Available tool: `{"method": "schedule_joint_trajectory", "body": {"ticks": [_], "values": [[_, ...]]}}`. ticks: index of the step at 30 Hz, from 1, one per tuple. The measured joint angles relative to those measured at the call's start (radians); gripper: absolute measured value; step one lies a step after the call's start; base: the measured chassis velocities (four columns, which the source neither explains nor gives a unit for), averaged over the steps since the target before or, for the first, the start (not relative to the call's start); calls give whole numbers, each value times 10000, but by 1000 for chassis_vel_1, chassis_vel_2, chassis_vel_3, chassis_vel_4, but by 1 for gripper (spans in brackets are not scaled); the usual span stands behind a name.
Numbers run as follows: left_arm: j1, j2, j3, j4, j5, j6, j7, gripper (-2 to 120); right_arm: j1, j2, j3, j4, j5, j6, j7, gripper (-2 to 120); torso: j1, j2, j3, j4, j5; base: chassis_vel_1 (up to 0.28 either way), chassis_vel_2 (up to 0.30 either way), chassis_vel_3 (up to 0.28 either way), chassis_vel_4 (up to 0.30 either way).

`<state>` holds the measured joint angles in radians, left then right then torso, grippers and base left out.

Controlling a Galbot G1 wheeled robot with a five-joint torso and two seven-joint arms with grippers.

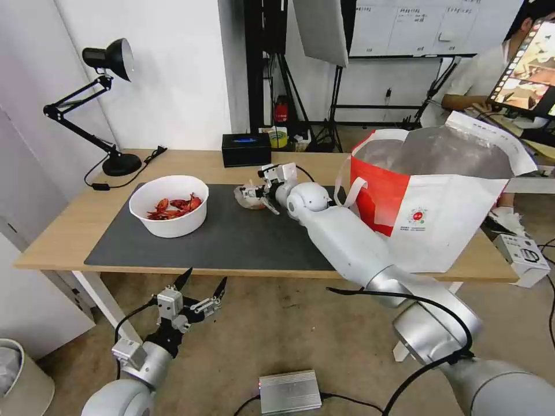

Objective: Pick up the trash from the table and place it into the takeout bag.

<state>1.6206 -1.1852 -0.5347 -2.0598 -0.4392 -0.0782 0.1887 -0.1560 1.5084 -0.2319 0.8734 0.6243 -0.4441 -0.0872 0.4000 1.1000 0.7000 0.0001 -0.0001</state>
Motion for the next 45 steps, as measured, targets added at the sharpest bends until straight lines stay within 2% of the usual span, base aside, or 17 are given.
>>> {"method": "schedule_joint_trajectory", "body": {"ticks": [18, 21, 23, 25, 28, 31, 33, 34, 35, 36, 38, 41, 43, 45], "values": [[-20, -81, 159, 1, 122, -3, 1, 100, 56, 152, 102, -916, -583, 287, -616, 99, 0, -1, 0, -2, 1, 0, 0, 0, 0], [-14, -84, 160, 2, 126, -4, 1, 100, 56, 180, 109, -970, -604, 393, -666, 92, 0, -1, 0, -2, 0, 0, 0, 0, 0], [-8, -93, 160, 1, 128, -6, 0, 100, 57, 201, 111, -1022, -641, 575, -722, 80, 0, 0, 0, -1, 1, 0, 0, 0, 0], [-8, -95, 160, 1, 130, -6, 0, 100, 56, 203, 111, -1028, -645, 609, -727, 78, 0, 0, 0, -1, 1, 0, 0, 0, 0], [1, -122, 180, 21, 147, -18, 0, 100, 8, 202, 113, -1046, -675, 704, -734, 61, 0, 0, 0, -2, 1, 0, 0, 0, 0], [4, -143, 205, 53, 194, -38, 0, 100, -16, 189, 122, -1046, -694, 709, -735, 54, 0, 0, 0, -1, 1, 0, 0, 0, 0], [5, -165, 239, 93, 236, -109, 0, 100, -40, 156, 128, -1036, -697, 710, -737, 44, 0, 0, 0, 0, 1, 0, 0, 0, 0], [5, -165, 239, 93, 236, -109, 0, 100, -40, 156, 128, -1036, -697, 710, -737, 44, 0, 0, 0, 0, 1, 0, 0, 0, 0], [4, -183, 276, 135, 267, -169, 0, 100, -69, 77, 131, -977, -697, 710, -722, 34, 0, 0, 0, -1, 1, 0, 0, 0, 0], [4, -183, 276, 135, 267, -169, 0, 100, -69, 77, 131, -977, -697, 710, -722, 34, 0, 0, 0, -1, 1, 0, 0, 0, 0], [0, -187, 292, 148, 271, -179, 1, 100, -127, -51, 132, -785, -681, 682, -657, 25, 0, 0, 0, -1, 2, 0, 0, 0, 0], [-4, -187, 292, 151, 271, -180, 1, 100, -148, -96, 132, -704, -674, 670, -619, 22, 0, -1, 0, 0, 2, 0, 0, 0, 0], [-22, -146, 285, 158, 248, -184, 3, 100, -333, -445, 116, 123, -507, 460, -196, 9, 1, -1, 0, -2, 1, 0, 0, 0, 0], [-23, -132, 272, 158, 230, -186, 4, 100, -419, -567, 99, 475, -438, 325, 83, 7, 0, 0, 0, -2, 2, 0, 0, 0, 0]]}}
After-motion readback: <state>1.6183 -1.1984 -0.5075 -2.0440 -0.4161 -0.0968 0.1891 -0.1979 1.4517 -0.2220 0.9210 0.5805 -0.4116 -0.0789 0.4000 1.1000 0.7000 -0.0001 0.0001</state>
